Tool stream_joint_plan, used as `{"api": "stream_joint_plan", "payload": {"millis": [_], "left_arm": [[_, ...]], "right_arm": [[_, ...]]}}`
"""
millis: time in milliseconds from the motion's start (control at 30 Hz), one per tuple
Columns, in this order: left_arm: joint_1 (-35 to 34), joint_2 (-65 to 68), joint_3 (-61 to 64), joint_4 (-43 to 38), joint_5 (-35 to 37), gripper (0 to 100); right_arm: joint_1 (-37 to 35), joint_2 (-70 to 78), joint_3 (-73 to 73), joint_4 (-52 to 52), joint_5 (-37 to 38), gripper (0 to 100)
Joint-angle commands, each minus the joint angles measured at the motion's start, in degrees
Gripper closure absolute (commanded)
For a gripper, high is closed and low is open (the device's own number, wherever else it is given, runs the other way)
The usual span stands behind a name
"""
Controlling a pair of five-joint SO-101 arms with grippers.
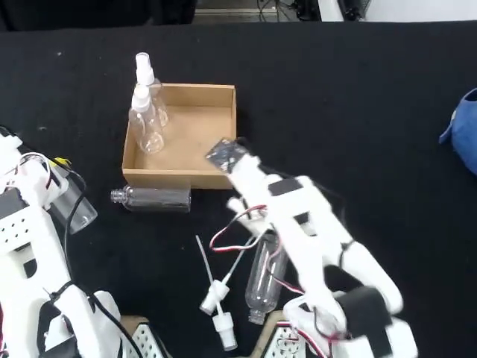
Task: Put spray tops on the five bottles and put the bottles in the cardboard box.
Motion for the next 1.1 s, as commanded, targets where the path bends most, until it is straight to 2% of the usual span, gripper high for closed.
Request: {"api": "stream_joint_plan", "payload": {"millis": [0,133,333,533,633,733,933,1067], "left_arm": [[0.22,-2.11,-0.75,-1.05,-0.09,97],[-0.57,-2.11,-0.75,-1.05,-0.09,97],[-2.59,-2.11,-0.84,-1.05,-0.18,97],[-2.07,-2.11,-1.1,-1.05,-0.09,97],[-2.07,-2.11,-1.63,-1.41,0.18,97],[-0.84,-2.11,-3.21,-1.23,0.18,97],[1.98,-2.11,-5.32,-0.97,-0.26,97],[2.07,-2.11,-7.69,-0.97,0.0,97]], "right_arm": [[5.01,-12.18,-3.65,6.33,6.42,98.6],[10.55,-20.0,-3.47,12.48,14.59,98.5],[29.89,-24.84,-3.74,10.11,24.09,98.4],[50.9,-13.93,-6.2,3.87,24.0,98.5],[57.93,-6.81,-9.63,3.87,19.69,98.3],[61.45,0.22,-12.97,3.96,15.12,97.0],[61.89,10.07,-16.22,4.04,14.51,76.6],[61.8,12.0,-21.85,8.26,14.51,74.4]]}}
